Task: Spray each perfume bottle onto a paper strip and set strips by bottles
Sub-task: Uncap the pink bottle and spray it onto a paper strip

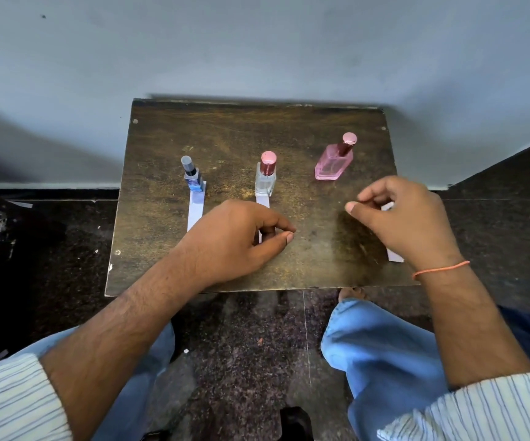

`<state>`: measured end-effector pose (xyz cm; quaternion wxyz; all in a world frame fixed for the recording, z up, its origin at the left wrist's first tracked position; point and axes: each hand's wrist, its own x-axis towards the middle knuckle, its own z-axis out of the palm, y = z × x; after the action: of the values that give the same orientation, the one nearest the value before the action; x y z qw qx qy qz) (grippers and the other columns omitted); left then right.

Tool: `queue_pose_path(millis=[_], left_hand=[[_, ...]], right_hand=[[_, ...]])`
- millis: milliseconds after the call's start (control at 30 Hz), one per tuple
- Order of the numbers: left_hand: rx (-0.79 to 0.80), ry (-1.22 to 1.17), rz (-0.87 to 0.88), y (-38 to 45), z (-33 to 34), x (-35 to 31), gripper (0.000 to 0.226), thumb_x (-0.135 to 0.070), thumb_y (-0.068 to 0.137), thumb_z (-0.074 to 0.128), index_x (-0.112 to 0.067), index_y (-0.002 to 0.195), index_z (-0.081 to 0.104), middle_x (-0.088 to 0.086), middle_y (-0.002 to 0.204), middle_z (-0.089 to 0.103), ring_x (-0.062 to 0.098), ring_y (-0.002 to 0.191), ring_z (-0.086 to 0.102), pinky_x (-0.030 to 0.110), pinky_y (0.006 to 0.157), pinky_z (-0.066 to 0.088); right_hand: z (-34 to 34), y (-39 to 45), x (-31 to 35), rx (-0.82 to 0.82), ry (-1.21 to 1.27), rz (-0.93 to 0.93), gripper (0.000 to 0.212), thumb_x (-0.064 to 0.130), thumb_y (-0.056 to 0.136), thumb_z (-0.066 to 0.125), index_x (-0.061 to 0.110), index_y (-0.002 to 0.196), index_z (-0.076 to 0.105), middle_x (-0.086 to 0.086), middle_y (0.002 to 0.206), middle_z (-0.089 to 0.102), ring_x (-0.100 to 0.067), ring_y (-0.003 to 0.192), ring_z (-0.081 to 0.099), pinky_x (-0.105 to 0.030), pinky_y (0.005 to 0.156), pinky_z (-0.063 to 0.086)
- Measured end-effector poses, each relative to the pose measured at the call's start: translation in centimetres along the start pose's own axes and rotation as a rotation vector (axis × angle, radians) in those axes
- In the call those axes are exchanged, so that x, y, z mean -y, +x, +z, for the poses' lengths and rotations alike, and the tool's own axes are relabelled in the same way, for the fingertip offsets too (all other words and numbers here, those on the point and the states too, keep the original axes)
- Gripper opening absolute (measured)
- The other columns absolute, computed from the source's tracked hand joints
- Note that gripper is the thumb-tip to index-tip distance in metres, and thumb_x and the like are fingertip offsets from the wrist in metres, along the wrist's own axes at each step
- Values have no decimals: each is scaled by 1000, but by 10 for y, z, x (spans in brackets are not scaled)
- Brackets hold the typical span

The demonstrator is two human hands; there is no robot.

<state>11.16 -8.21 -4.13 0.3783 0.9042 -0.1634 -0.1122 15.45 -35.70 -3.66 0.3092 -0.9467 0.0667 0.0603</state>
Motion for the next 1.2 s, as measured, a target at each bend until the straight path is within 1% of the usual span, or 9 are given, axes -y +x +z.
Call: queue_pose_path(millis=[100,233,300,467,633,767,867,1067,1200], left_hand=[[-10,21,23,3,3,-2,21,-39,100,72,-34,118,82,-17,84,76,-10,73,64,3,67,43],[-14,19,30,7,6,-6,21,-39,100,71,-34,118,82,-18,85,75,-17,79,61,-1,67,41],[-11,20,34,8,8,-8,22,-39,100,71,-34,119,82,-18,86,75,-18,79,61,0,67,42],[-5,22,26,10,10,-8,21,-41,100,71,-36,118,81,-19,86,75,-15,79,62,2,65,43],[-11,1,37,9,10,-8,20,-37,100,72,-34,117,82,-18,86,76,-13,78,63,1,65,41],[-21,-104,26,9,9,-6,17,-30,100,76,-28,115,84,-13,84,77,-10,60,60,1,57,38],[-30,-161,4,8,9,-4,17,-28,100,77,-26,115,84,-13,83,78,-3,50,56,2,52,36],[-12,-316,-56,9,8,0,16,-27,101,75,-23,113,84,-9,80,82,-6,47,53,4,51,35],[-10,-398,-96,10,7,5,8,-29,100,76,-27,102,84,-11,82,82,8,48,47,23,49,39]], right_hand=[[-21,3,-19,-9,-104,117,36,48,81,91,27,103,71,5,98,72,-17,93,67,-31,80,46],[-34,5,-36,71,-147,264,56,54,75,94,21,115,73,1,106,72,-23,101,68,-38,87,51],[-37,4,-38,97,-100,305,53,52,76,94,20,114,77,1,102,74,-21,94,68,-37,86,51],[-43,5,-42,77,-77,317,27,47,80,93,27,93,80,-1,97,78,-18,74,67,-37,80,54],[-47,5,-38,11,-8,249,16,38,84,92,27,87,79,9,87,72,-20,88,69,-36,82,52],[-34,3,-15,160,353,216,14,26,82,93,19,88,83,-5,93,82,-16,78,67,-30,59,50],[-17,1,1,312,433,179,10,23,81,92,19,85,84,0,85,83,-7,70,66,-21,53,49],[6,-5,23,490,581,123,28,40,70,87,16,83,86,-2,82,82,-5,65,62,-19,48,46],[11,-9,29,568,585,120,23,36,81,84,14,89,87,-7,87,83,-5,66,63,-19,49,46]])
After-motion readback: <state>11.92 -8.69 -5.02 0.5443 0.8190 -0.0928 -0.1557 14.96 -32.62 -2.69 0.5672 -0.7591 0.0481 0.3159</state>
